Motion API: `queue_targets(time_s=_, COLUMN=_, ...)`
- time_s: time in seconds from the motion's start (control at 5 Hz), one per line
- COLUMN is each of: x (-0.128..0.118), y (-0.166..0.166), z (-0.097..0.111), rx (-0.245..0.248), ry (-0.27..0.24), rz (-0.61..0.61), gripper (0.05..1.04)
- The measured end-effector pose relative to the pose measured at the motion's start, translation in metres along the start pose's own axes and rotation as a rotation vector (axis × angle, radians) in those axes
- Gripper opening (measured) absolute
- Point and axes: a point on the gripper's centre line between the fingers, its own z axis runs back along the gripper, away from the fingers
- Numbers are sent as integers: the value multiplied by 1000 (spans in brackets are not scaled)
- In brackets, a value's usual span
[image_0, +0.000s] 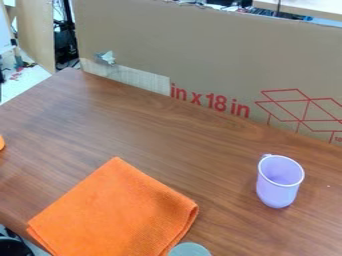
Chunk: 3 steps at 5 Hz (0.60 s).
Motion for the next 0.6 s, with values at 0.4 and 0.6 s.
queue_targets(time_s=0.4, x=-49, y=-17, z=13, rx=25, ry=48, rz=4, gripper=1001)
queue_targets(time_s=0.6, x=-60, y=-31, z=22, rx=58, ry=27, rz=-70, gripper=1001)
